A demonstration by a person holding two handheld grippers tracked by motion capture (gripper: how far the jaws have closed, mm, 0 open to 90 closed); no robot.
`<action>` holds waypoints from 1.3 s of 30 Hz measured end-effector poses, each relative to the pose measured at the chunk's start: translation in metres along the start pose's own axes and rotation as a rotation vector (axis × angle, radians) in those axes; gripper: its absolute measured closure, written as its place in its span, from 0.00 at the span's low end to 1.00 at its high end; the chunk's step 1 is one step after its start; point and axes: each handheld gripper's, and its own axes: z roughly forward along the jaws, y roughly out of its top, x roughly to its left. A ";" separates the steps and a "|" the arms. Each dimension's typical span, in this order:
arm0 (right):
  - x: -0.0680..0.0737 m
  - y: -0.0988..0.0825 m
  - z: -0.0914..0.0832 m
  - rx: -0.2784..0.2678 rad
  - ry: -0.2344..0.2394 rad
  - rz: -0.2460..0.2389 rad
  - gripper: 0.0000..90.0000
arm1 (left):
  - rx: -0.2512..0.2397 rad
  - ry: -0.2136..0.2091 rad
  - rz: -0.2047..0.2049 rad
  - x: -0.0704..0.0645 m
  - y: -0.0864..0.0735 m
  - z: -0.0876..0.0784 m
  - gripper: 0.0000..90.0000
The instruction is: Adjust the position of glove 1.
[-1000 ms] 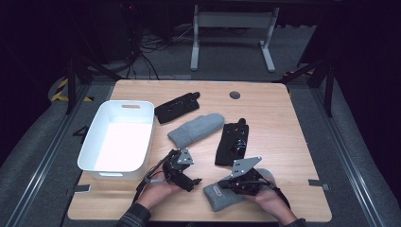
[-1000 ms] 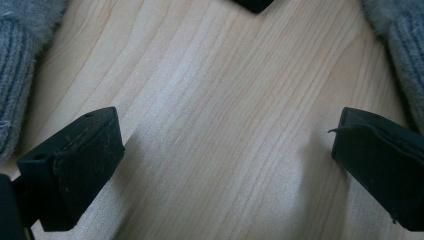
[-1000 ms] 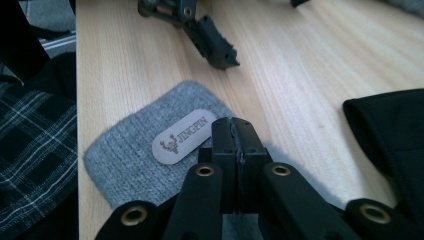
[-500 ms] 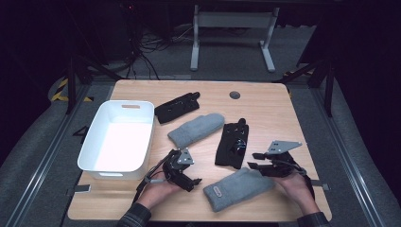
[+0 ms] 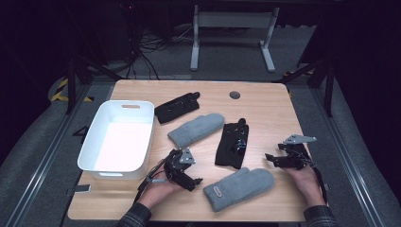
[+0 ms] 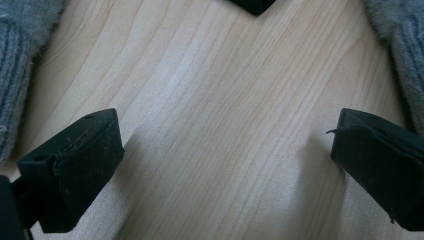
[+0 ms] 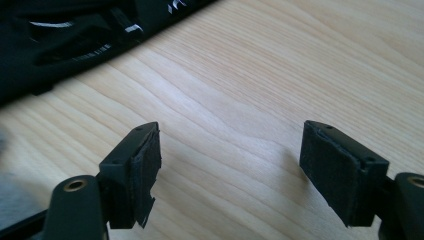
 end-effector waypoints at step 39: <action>0.000 -0.005 0.003 -0.031 -0.039 0.013 0.18 | -0.052 0.102 -0.117 0.076 0.079 -0.001 0.08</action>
